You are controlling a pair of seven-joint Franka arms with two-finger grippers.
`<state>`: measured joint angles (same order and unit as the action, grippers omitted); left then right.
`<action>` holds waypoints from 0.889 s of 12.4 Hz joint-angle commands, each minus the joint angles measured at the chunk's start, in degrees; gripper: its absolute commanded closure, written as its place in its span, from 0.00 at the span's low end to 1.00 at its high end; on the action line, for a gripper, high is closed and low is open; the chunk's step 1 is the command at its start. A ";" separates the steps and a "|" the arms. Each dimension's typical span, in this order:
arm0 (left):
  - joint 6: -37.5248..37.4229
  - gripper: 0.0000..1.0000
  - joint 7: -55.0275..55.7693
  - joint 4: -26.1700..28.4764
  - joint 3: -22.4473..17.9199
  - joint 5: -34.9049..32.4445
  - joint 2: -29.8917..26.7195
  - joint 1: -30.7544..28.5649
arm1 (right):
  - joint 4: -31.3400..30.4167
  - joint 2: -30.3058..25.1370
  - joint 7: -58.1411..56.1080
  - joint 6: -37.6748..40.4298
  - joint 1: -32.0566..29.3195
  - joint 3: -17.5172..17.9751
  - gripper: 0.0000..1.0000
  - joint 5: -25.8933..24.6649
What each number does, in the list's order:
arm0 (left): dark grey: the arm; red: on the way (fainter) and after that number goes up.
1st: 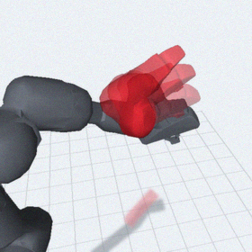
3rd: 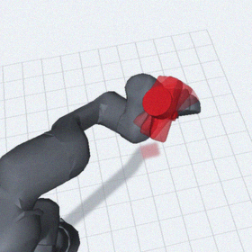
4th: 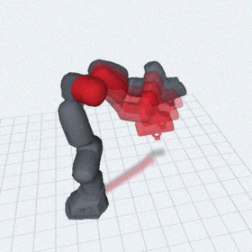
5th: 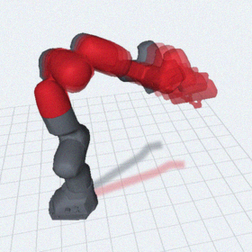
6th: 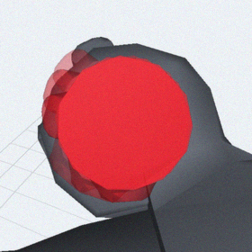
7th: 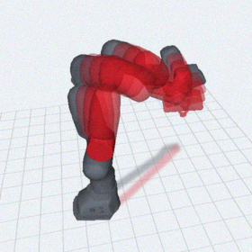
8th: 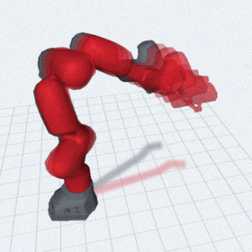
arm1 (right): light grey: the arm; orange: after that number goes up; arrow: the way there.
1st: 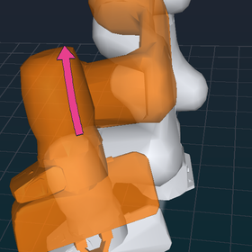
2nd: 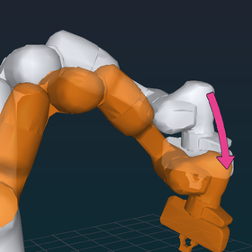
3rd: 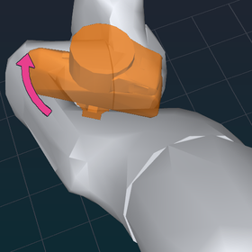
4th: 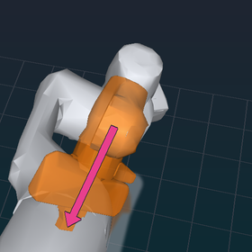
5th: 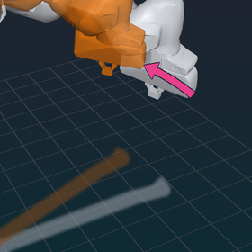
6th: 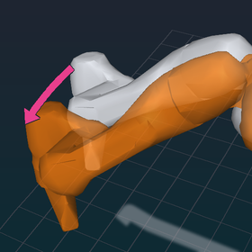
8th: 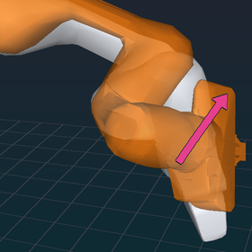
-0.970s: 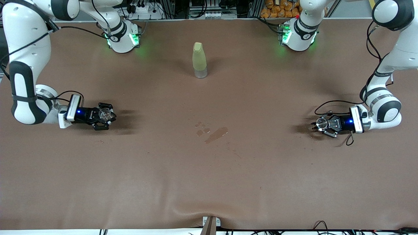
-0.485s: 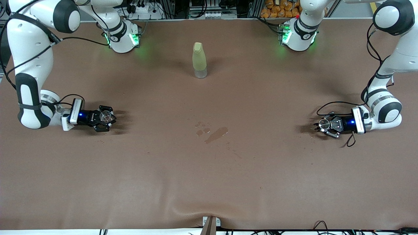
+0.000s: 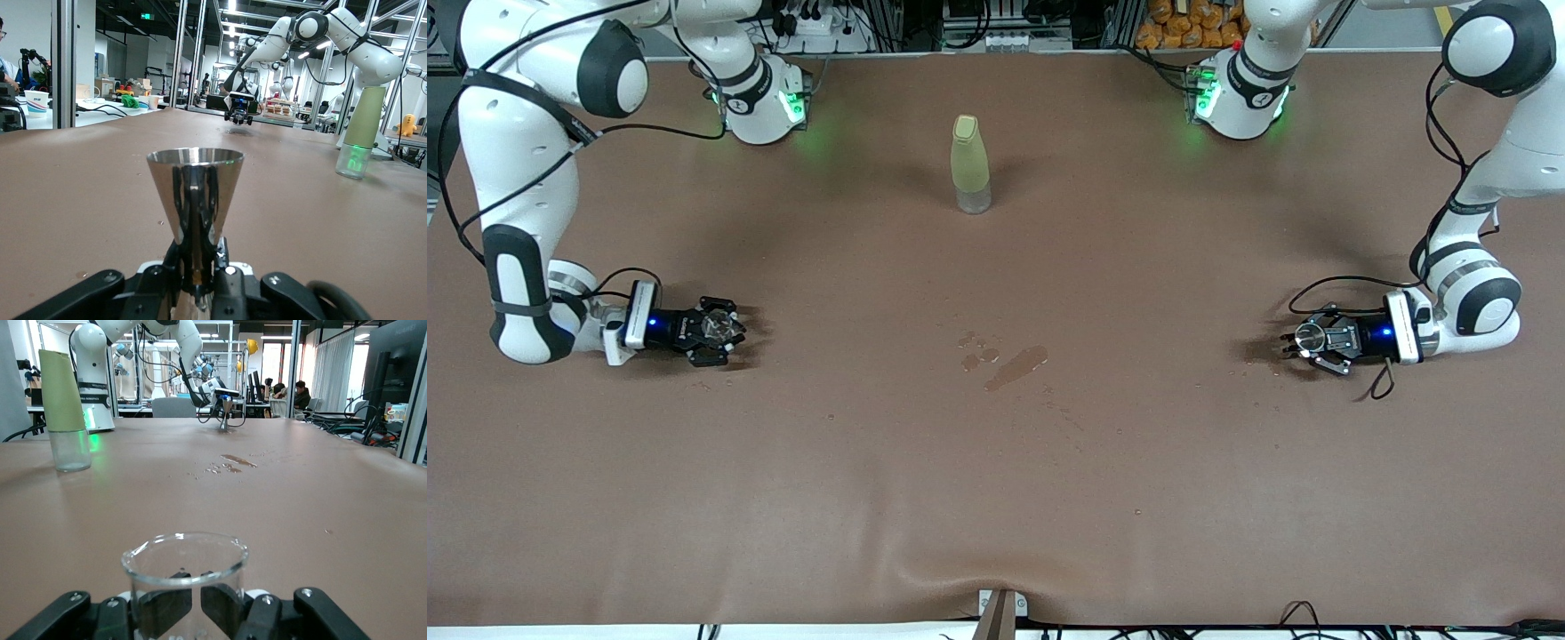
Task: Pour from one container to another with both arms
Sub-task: 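Lower the beaker with the right gripper while the left gripper lowers the jigger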
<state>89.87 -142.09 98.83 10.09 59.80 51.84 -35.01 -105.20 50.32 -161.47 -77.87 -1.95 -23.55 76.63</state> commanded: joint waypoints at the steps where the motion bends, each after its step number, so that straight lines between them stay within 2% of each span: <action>1: -1.45 0.85 -0.82 -0.92 0.37 -1.17 1.07 -0.59 | 1.40 1.71 -14.75 -0.26 -2.97 0.87 1.00 -2.62; 9: -1.98 0.65 -0.29 -0.83 0.37 -1.17 1.16 -0.76 | 1.49 3.38 -15.63 -1.84 -2.45 2.28 1.00 -1.92; 10: -1.98 0.63 -0.20 -1.01 0.37 -1.17 1.07 -0.85 | 1.49 3.38 -15.28 -1.93 -2.45 2.28 0.90 -1.92; 11: -1.98 0.58 -0.20 -1.27 0.37 -1.17 1.07 -1.02 | 1.40 3.38 -14.93 -1.93 -2.45 2.28 0.68 -1.84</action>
<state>89.12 -142.14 98.64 10.09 59.79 52.67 -35.14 -103.61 52.75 -161.65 -80.28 -3.76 -21.35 75.41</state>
